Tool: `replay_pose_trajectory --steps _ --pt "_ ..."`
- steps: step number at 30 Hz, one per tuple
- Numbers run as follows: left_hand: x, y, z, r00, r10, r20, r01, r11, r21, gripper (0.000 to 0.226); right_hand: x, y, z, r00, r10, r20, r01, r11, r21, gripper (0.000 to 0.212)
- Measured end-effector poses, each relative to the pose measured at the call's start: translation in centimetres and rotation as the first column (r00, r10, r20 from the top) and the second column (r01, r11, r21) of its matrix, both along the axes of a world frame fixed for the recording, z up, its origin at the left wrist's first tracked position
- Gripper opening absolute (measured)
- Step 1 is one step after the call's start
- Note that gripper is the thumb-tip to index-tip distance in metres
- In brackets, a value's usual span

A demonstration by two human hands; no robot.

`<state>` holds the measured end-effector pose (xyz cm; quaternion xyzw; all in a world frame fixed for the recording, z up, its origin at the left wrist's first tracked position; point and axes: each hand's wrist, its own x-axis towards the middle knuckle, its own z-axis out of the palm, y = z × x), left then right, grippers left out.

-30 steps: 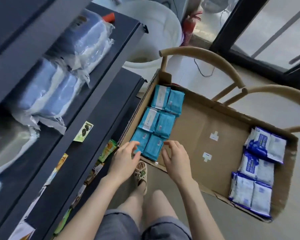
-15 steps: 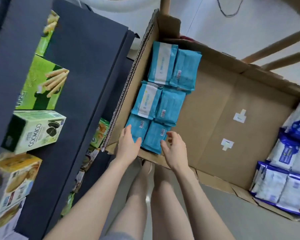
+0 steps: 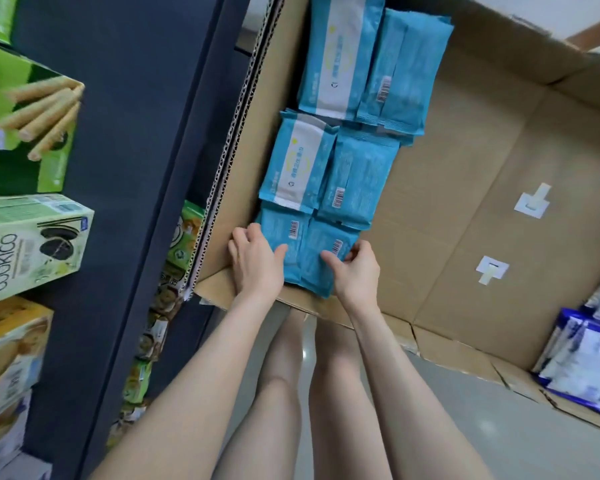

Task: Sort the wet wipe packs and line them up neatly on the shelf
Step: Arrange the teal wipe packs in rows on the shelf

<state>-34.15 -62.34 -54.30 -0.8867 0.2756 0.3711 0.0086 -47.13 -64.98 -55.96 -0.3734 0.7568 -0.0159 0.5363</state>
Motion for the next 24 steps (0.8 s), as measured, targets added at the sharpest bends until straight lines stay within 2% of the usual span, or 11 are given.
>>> replay_pose_trajectory --steps 7,10,12,15,18,22,24 --pt "0.8 -0.5 1.6 0.984 0.145 -0.102 -0.149 0.989 -0.026 0.035 -0.3 0.6 2.0 0.989 -0.096 0.112 0.099 0.995 -0.025 0.021" --pt "1.2 0.2 3.1 0.964 0.162 -0.209 -0.185 0.978 -0.096 0.022 -0.6 1.5 3.9 0.976 -0.156 0.149 0.166 0.984 -0.057 0.011" --pt "1.3 1.1 5.1 0.942 0.176 -0.286 -0.232 0.957 -0.176 0.012 -1.0 1.9 6.1 0.946 -0.22 0.238 0.242 0.968 -0.065 0.003" --pt "0.9 2.6 9.4 0.877 0.198 -0.438 -0.336 0.904 -0.264 0.009 -1.3 2.3 10.0 0.887 -0.282 0.366 0.33 0.941 -0.073 0.013" --pt "0.0 4.5 14.3 0.795 0.201 -0.573 -0.44 0.841 -0.316 0.013 -1.3 3.2 14.6 0.855 -0.265 0.447 0.336 0.938 -0.086 0.015" --pt "-1.6 7.2 19.7 0.731 0.161 -0.663 -0.523 0.756 -0.393 0.022 -1.4 4.5 20.4 0.818 -0.163 0.552 0.263 0.959 -0.106 0.02" --pt "-2.4 8.5 21.9 0.663 0.174 -0.728 -0.6 0.705 -0.378 0.03 -1.7 5.4 22.8 0.804 -0.099 0.586 0.201 0.973 -0.111 0.024"
